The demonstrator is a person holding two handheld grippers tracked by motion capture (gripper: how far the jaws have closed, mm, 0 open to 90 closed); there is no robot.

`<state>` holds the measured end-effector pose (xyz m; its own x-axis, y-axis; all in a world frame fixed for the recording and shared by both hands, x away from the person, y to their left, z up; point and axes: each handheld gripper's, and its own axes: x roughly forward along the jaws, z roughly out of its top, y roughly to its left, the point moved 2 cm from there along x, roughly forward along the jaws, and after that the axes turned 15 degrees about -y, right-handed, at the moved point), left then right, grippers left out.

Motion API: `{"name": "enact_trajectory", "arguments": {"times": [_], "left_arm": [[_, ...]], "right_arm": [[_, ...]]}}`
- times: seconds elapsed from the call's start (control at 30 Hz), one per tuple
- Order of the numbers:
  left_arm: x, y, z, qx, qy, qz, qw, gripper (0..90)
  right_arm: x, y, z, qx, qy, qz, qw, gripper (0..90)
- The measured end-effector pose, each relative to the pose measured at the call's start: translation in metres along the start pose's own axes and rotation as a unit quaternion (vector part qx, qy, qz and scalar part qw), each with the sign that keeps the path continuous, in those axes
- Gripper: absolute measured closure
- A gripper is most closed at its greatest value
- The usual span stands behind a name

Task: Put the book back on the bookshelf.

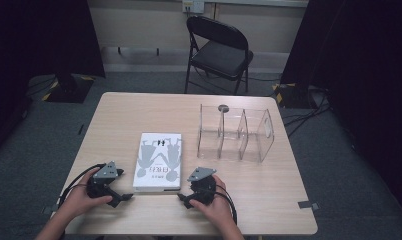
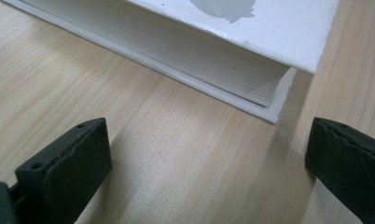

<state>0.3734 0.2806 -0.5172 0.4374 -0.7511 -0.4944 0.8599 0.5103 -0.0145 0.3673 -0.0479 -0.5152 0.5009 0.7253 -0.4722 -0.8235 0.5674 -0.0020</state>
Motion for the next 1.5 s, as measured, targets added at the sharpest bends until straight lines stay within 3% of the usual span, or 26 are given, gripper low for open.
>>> {"name": "enact_trajectory", "arguments": {"times": [0.2, 0.27, 0.3, 0.37, 0.4, 0.43, 0.57, 0.83, 0.93, 1.13, 1.5], "left_arm": [[0.003, -0.002, 0.001, -0.008, -0.003, 0.012, 0.9999, 0.0], [0.003, -0.002, 0.003, -0.004, 0.008, 0.005, 0.9999, 0.4], [0.004, -0.003, 0.003, -0.006, -0.001, 0.008, 1.0000, 2.2], [0.004, -0.004, 0.004, -0.005, -0.007, 0.007, 0.9999, 10.1], [0.002, -0.007, 0.007, 0.005, -0.017, -0.010, 0.9998, 21.1], [0.003, -0.008, 0.007, 0.007, -0.018, -0.013, 0.9997, 26.7], [0.006, -0.012, 0.010, 0.006, -0.011, -0.016, 0.9998, 26.2], [0.016, -0.023, 0.018, 0.016, -0.008, -0.020, 0.9996, 36.0], [0.016, -0.023, 0.022, 0.011, 0.005, -0.007, 0.9999, 39.6], [0.016, -0.022, 0.021, 0.001, 0.001, 0.002, 1.0000, 46.6], [0.016, -0.024, 0.021, -0.007, -0.002, 0.013, 0.9999, 47.4]], "right_arm": [[0.001, 0.000, 0.000, -0.001, 0.001, 0.001, 1.0000, 12.3], [0.001, 0.000, 0.000, -0.001, 0.000, 0.001, 1.0000, 12.3], [0.001, 0.000, 0.000, 0.000, 0.000, 0.001, 1.0000, 12.3], [0.001, 0.000, 0.000, 0.000, 0.001, -0.001, 1.0000, 12.3], [0.001, 0.000, 0.000, 0.002, 0.000, -0.001, 1.0000, 12.3], [0.001, 0.000, 0.000, 0.002, 0.000, -0.002, 1.0000, 12.4], [0.001, 0.000, 0.000, 0.002, 0.000, -0.002, 1.0000, 12.3], [0.002, 0.001, 0.001, 0.002, -0.001, -0.002, 1.0000, 12.4], [0.002, 0.001, 0.001, 0.002, -0.001, -0.002, 1.0000, 12.3], [0.003, 0.001, 0.001, 0.004, 0.000, -0.003, 1.0000, 12.3], [0.006, 0.003, 0.003, 0.003, 0.000, -0.003, 1.0000, 13.2]]}}
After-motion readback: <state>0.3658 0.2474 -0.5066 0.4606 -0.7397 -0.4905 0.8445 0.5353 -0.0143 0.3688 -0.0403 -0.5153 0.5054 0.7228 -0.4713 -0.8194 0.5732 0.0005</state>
